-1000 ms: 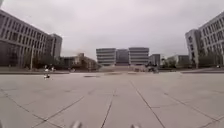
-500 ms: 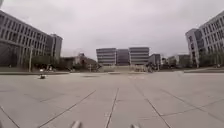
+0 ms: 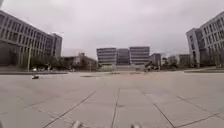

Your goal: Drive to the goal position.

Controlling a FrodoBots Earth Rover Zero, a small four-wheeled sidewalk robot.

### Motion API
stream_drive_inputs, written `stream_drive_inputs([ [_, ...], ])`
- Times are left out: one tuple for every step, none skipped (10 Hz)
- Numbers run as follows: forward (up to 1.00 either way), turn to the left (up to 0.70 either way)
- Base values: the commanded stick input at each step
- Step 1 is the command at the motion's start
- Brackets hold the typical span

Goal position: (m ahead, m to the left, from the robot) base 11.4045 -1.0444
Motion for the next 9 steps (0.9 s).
stream_drive_inputs([
  [0.70,0.00],
  [0.70,0.00],
  [0.70,0.00],
  [0.70,0.00],
  [0.70,0.00],
  [0.70,0.00],
  [0.70,0.00],
  [0.70,0.00],
  [0.70,0.00],
])
